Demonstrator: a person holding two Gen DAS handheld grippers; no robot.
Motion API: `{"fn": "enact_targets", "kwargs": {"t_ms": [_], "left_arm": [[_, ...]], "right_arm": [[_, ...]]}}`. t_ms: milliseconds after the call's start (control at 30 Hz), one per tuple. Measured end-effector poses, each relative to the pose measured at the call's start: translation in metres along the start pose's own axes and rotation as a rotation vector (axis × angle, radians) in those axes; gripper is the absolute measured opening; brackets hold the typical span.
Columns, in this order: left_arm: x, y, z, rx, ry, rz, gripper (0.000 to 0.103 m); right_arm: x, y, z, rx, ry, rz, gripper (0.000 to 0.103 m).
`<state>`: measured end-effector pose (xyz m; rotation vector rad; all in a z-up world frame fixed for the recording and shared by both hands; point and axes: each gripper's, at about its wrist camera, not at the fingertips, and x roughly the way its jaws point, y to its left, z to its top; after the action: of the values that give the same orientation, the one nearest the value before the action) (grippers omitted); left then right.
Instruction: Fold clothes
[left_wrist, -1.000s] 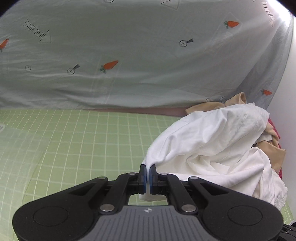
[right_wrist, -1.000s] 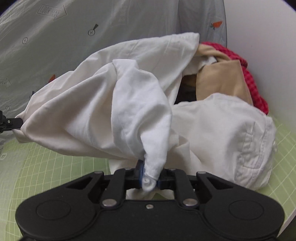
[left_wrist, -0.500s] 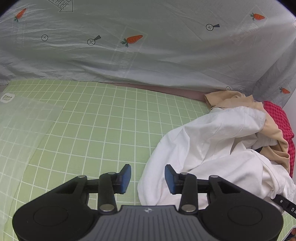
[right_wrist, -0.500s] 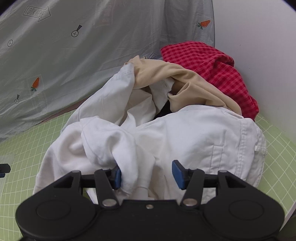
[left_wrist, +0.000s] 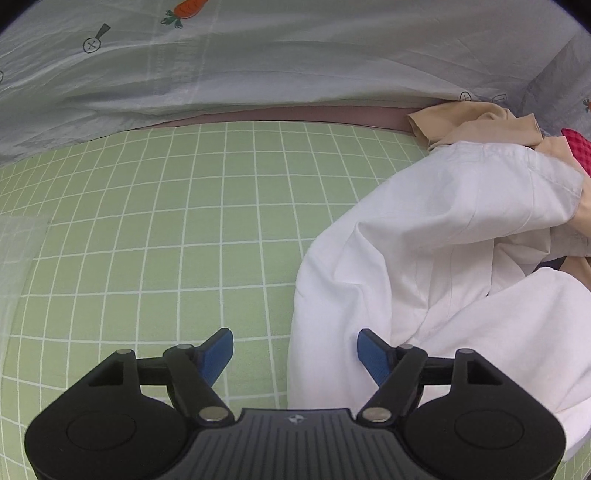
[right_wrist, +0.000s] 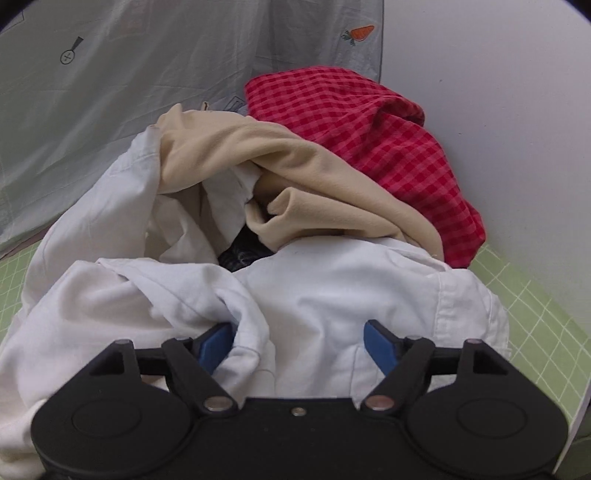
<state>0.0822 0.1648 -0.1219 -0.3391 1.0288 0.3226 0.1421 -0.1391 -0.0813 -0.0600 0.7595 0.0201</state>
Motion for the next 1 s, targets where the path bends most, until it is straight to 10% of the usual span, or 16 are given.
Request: {"fn": "enact_targets", "kwargs": {"t_ms": [200,633,733,800,1000], "left_arm": [[0.044,-0.03,0.026,0.083,0.065,-0.053,0.084],[0.072,-0.053,0.023,0.104,0.134,-0.049,0.085],[0.07,-0.052,0.019,0.097,0.115,-0.07,0.063],[0.068,-0.051,0.018,0.066,0.115,-0.103,0.025],[0.034,-0.064,0.019,0.067,0.036,-0.281,0.01]], "right_arm": [[0.014,-0.002,-0.001,-0.043,-0.007,-0.158,0.099],[0.084,-0.033,0.002,0.219,0.14,-0.098,0.103],[0.091,-0.036,0.005,0.237,0.171,-0.079,0.103],[0.088,-0.038,0.006,0.243,0.177,-0.062,0.098],[0.063,-0.043,0.003,0.305,0.186,0.085,0.05]]}}
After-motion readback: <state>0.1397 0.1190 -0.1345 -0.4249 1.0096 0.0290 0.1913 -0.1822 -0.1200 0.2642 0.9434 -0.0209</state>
